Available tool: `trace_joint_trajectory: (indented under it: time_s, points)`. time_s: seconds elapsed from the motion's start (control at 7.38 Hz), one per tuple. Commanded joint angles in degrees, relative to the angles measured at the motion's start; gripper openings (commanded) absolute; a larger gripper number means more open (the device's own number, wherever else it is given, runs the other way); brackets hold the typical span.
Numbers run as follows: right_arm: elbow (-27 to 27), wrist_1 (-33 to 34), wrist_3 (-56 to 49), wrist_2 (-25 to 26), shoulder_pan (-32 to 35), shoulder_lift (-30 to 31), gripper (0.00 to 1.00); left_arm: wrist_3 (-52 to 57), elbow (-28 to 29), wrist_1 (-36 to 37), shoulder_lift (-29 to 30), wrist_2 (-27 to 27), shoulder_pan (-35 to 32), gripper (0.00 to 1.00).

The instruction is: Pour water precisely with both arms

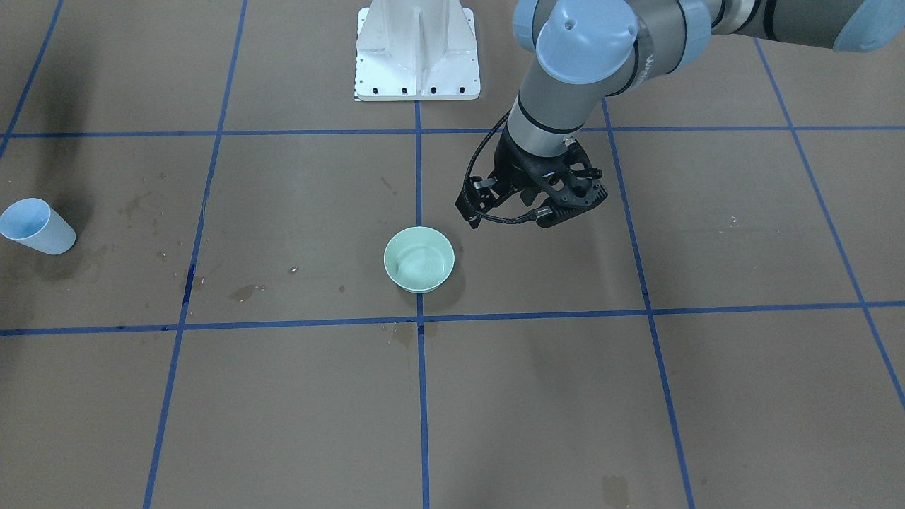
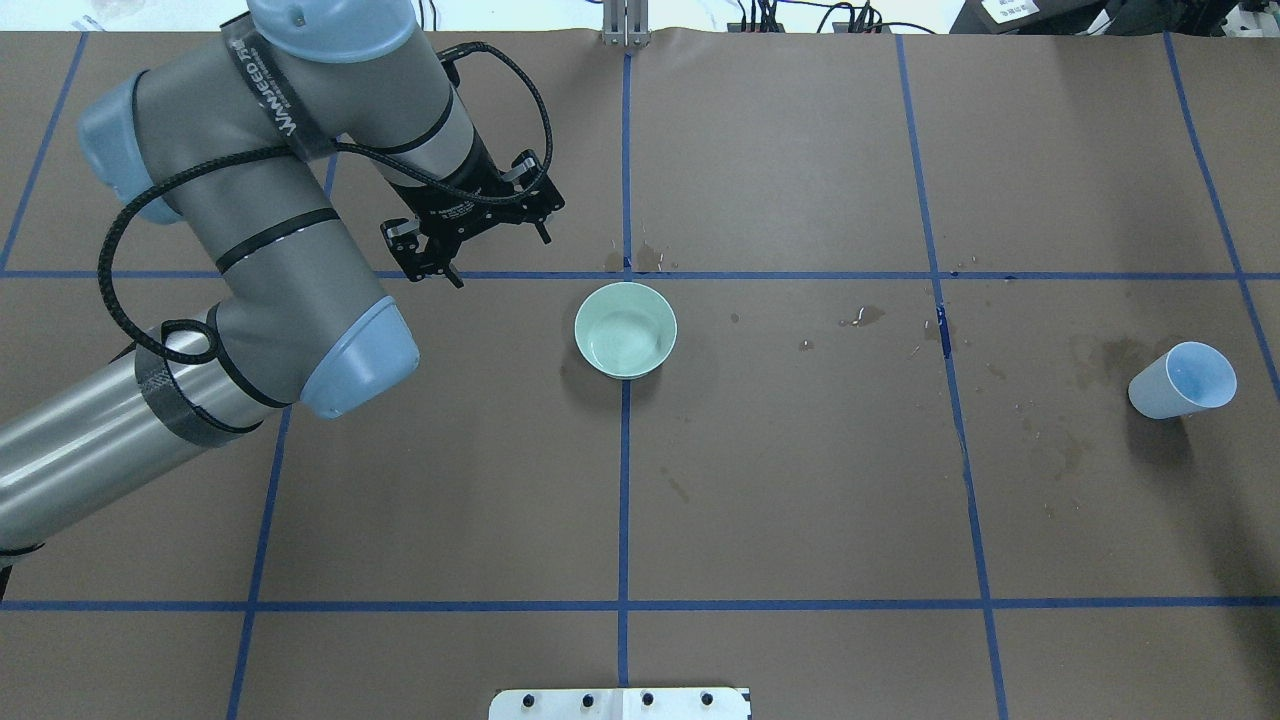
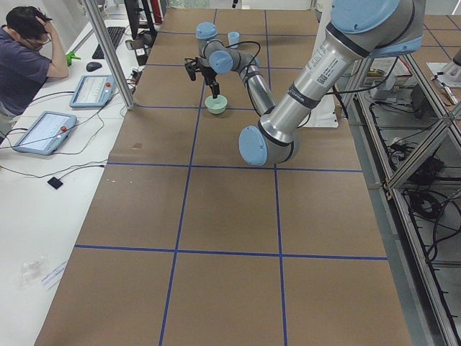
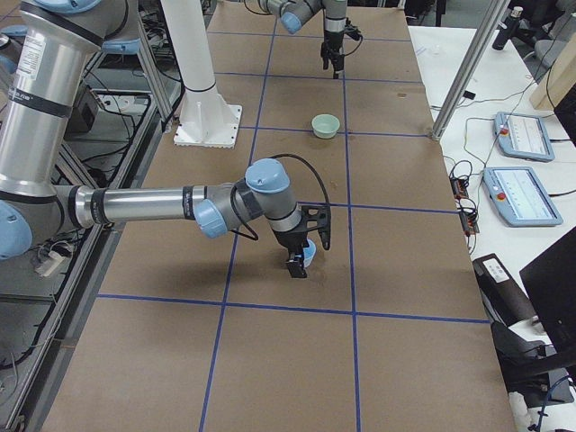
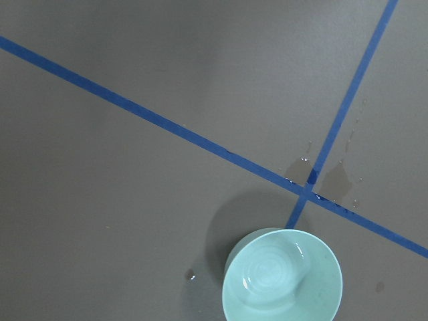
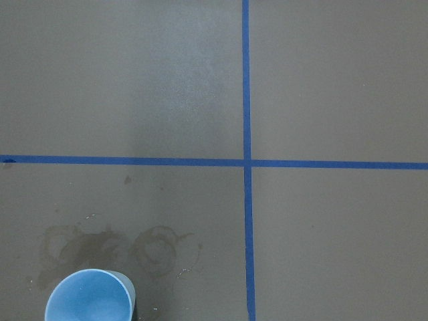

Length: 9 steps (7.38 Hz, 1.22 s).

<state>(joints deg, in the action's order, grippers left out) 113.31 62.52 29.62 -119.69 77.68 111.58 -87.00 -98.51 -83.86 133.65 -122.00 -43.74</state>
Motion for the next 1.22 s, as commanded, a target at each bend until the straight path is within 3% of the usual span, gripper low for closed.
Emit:
trace_joint_trajectory:
  time_s: [0.0, 0.27, 0.68, 1.08]
  points:
    - [0.59, -10.09, 9.54, 3.92, -5.50, 4.42, 0.99, 0.07, -0.80, 0.89, -0.50, 1.58, 0.50, 1.00]
    - [0.51, -19.57, 21.65, 7.00, -10.84, 7.76, 0.99, -0.01, -0.80, 0.98, -0.50, 1.67, 0.68, 1.00]
    - [0.60, -25.41, 39.25, 27.35, -31.48, 9.87, 0.99, -0.01, -0.89, 0.89, -1.20, 3.08, 0.68, 1.00]
    - [0.42, -25.69, 52.44, 48.60, -49.93, 12.16, 0.99, 0.07, -0.89, 0.89, -1.29, 3.08, 0.68, 1.00]
